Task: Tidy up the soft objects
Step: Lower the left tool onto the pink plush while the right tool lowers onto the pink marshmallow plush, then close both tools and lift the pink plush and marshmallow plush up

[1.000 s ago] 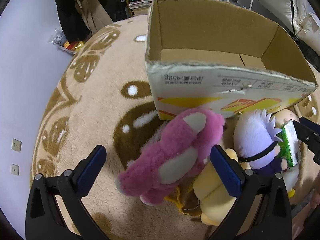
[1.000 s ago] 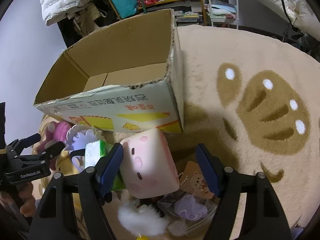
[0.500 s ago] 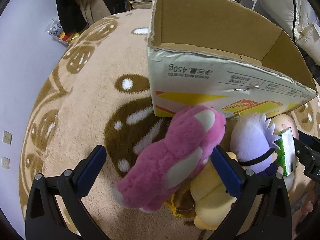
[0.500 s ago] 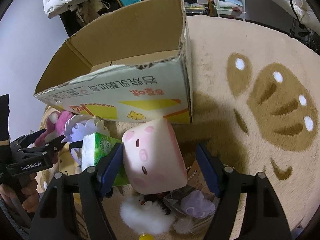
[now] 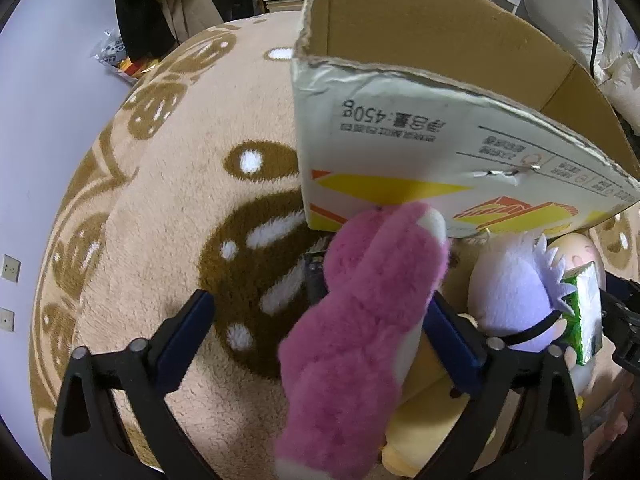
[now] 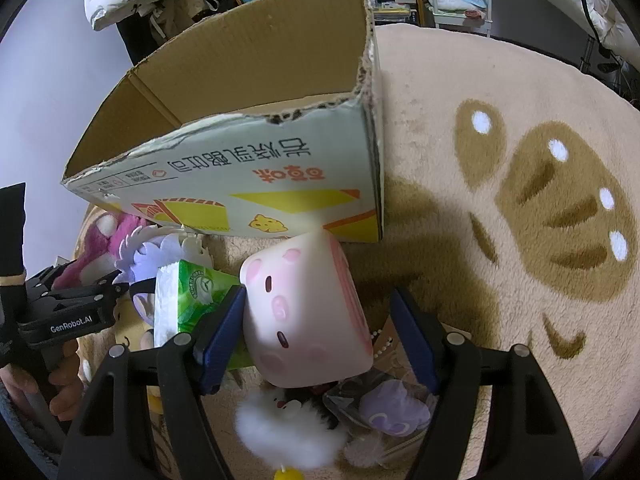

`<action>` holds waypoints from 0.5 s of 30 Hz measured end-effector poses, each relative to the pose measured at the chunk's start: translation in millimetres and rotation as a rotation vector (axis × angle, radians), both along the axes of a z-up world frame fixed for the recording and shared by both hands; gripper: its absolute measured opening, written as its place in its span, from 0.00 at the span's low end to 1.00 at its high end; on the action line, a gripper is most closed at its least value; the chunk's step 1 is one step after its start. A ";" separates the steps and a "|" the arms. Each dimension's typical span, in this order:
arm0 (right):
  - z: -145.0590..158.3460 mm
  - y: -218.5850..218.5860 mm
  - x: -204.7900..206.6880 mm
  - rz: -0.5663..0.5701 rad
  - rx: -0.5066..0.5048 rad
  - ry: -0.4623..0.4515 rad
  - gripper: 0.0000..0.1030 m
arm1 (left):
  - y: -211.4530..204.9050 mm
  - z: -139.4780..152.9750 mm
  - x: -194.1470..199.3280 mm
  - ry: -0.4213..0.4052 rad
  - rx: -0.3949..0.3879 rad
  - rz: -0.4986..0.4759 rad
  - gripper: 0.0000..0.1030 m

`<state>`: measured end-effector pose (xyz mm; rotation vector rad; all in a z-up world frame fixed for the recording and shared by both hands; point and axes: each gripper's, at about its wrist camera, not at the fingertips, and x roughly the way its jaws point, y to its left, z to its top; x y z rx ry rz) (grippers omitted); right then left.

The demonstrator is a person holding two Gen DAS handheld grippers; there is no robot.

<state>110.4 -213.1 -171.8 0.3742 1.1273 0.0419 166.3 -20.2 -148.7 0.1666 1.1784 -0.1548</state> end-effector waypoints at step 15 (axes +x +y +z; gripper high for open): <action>13.7 5.3 -4.2 0.033 0.007 -0.038 0.39 | 10.2 17.2 -12.5 -0.008 -0.046 0.059 0.36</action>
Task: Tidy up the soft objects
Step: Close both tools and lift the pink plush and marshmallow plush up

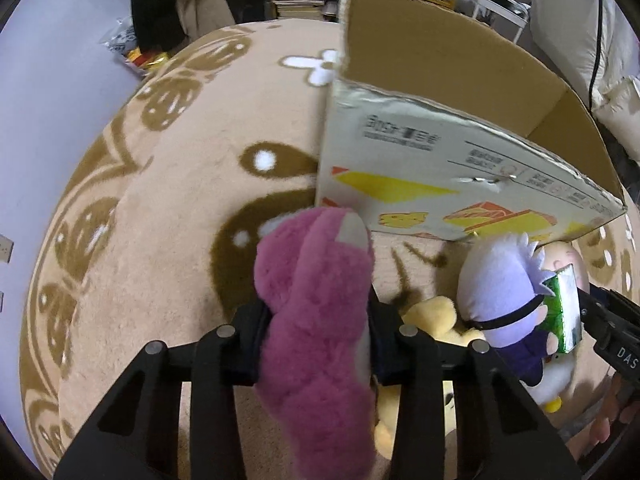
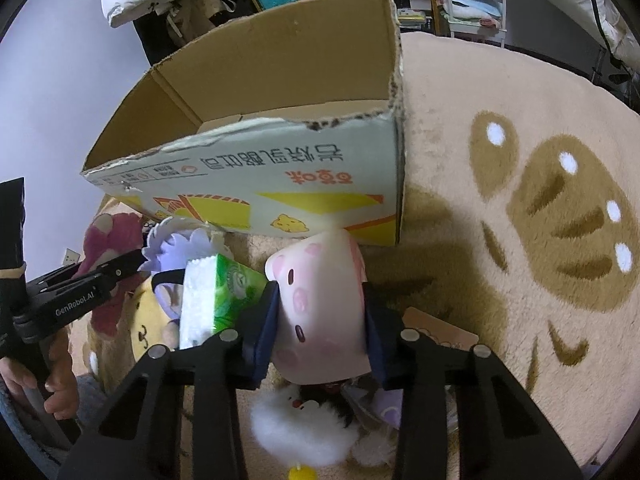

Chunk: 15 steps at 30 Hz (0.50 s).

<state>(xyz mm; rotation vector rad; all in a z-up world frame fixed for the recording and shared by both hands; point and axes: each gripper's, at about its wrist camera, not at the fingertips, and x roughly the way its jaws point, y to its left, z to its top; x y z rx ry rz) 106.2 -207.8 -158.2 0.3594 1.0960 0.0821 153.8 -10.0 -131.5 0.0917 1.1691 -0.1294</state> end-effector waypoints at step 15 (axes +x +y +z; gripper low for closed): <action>42.3 -8.4 -25.1 -0.044 0.018 -0.179 0.40 | 7.8 37.9 -37.0 -0.109 0.018 0.029 0.37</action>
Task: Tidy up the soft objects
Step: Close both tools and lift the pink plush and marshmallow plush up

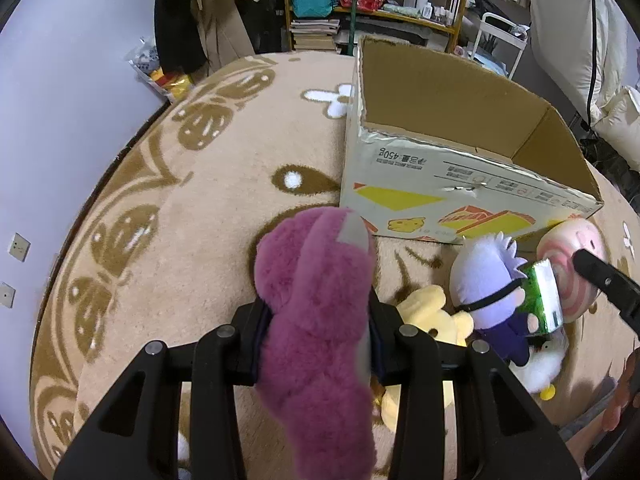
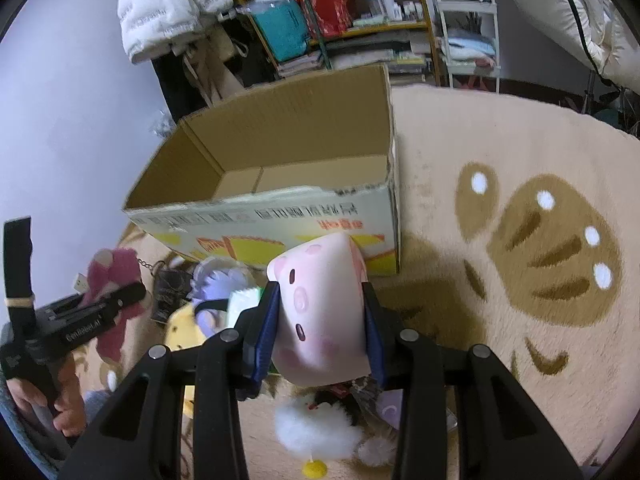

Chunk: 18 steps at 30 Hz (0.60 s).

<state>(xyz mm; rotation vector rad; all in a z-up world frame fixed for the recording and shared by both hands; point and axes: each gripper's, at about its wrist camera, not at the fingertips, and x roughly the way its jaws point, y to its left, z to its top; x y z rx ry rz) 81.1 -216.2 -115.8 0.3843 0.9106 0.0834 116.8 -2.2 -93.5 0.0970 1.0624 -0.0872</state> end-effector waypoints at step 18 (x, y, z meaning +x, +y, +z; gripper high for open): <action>73.8 6.0 -52.6 -0.053 -0.077 -0.313 0.36 | 0.2 82.7 -67.5 -0.398 -0.009 -0.045 0.37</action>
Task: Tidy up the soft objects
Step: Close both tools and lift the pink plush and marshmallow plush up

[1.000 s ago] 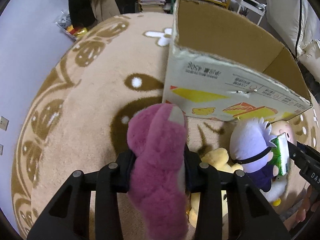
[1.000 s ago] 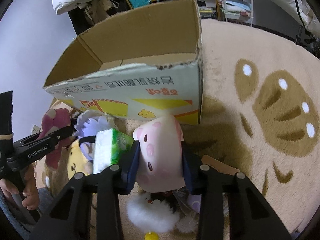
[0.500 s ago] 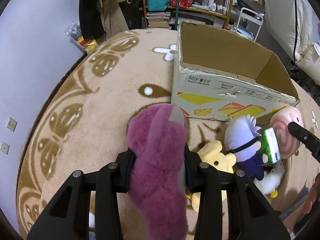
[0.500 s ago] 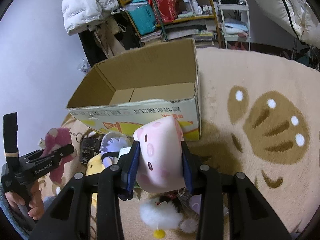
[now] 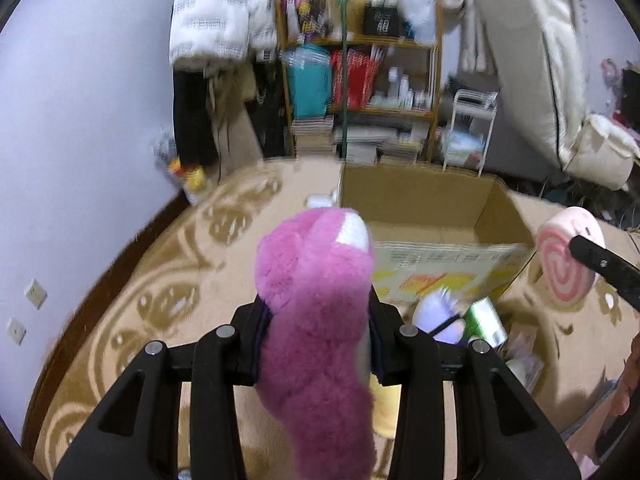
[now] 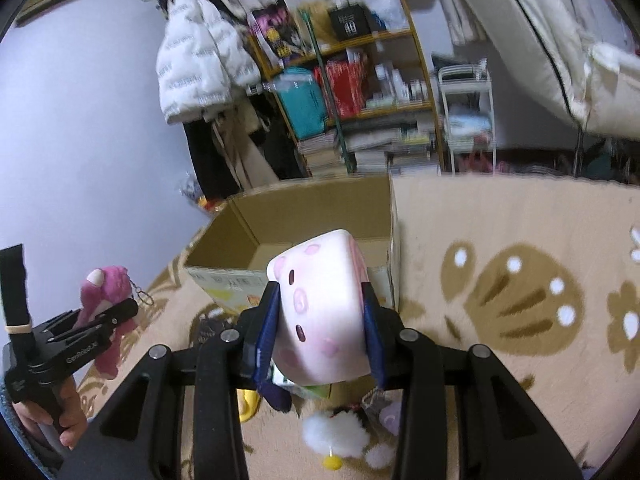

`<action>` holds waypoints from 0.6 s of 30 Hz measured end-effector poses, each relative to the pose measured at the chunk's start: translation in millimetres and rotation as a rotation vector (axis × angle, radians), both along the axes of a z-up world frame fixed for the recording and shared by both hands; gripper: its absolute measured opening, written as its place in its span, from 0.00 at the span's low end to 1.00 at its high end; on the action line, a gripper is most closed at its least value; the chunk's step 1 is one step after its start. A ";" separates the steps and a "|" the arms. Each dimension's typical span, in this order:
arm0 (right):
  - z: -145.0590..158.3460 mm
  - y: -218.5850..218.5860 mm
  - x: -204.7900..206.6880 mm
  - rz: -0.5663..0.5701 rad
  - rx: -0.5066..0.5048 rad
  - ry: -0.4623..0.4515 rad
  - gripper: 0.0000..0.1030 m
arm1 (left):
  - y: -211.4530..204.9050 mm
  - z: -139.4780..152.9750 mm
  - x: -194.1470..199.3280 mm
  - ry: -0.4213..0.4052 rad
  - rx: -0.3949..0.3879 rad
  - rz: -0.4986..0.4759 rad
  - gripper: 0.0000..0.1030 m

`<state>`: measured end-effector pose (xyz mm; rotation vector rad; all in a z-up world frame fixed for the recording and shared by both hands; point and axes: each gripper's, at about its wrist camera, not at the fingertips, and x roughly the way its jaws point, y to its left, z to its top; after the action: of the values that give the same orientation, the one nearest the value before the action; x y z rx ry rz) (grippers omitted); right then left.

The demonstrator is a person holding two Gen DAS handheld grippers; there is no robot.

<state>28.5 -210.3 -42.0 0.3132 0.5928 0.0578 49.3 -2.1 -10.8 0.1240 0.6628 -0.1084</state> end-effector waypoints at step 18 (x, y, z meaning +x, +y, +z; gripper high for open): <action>45.7 15.0 14.1 0.005 -0.117 -0.156 0.36 | -14.8 45.2 -1.7 -0.189 -0.004 -0.008 0.37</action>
<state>42.6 -195.3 3.7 0.1916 0.4407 0.0518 47.6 -16.9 34.4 0.1312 0.4738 -0.1040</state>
